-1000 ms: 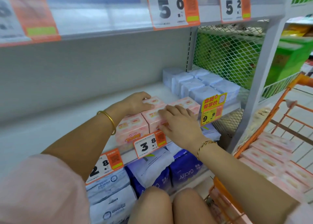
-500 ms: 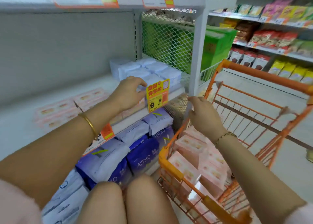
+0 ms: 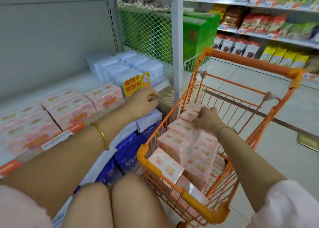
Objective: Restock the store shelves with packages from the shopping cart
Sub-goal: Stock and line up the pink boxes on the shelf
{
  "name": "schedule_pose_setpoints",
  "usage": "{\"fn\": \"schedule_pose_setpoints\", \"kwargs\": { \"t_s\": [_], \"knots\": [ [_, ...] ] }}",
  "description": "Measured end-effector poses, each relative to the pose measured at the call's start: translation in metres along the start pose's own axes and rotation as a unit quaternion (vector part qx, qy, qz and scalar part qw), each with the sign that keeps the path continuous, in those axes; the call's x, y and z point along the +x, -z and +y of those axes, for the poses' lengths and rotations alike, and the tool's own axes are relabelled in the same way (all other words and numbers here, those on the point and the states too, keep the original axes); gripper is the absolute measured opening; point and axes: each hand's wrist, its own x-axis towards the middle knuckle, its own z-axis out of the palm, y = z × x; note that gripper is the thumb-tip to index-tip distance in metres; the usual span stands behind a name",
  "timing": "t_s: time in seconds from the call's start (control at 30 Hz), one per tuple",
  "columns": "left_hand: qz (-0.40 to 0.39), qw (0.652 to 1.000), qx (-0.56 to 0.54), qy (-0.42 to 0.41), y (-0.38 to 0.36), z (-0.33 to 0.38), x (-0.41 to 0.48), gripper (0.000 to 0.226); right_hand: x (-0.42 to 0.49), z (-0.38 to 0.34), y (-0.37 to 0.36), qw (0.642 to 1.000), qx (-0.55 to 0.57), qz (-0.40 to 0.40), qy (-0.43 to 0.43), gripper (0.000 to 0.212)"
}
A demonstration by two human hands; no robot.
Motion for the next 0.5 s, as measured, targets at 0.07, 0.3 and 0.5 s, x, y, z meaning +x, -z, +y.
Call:
{"fn": "schedule_pose_setpoints", "kwargs": {
  "t_s": [0.07, 0.3, 0.5],
  "knots": [
    [-0.004, 1.0, -0.008, 0.002, -0.001, -0.001, -0.001, 0.027, -0.002, 0.002, -0.001, 1.0, 0.028, 0.001, -0.005, 0.043],
    [-0.016, 0.999, -0.041, 0.009, -0.003, 0.011, -0.008, 0.029, -0.005, 0.009, 0.012, 0.999, 0.027, -0.028, 0.017, 0.039],
    [-0.015, 0.997, -0.07, 0.011, 0.006, 0.018, -0.017, 0.027, -0.021, -0.002, 0.02, 0.998, -0.048, 0.033, 0.037, 0.042]
  ]
}}
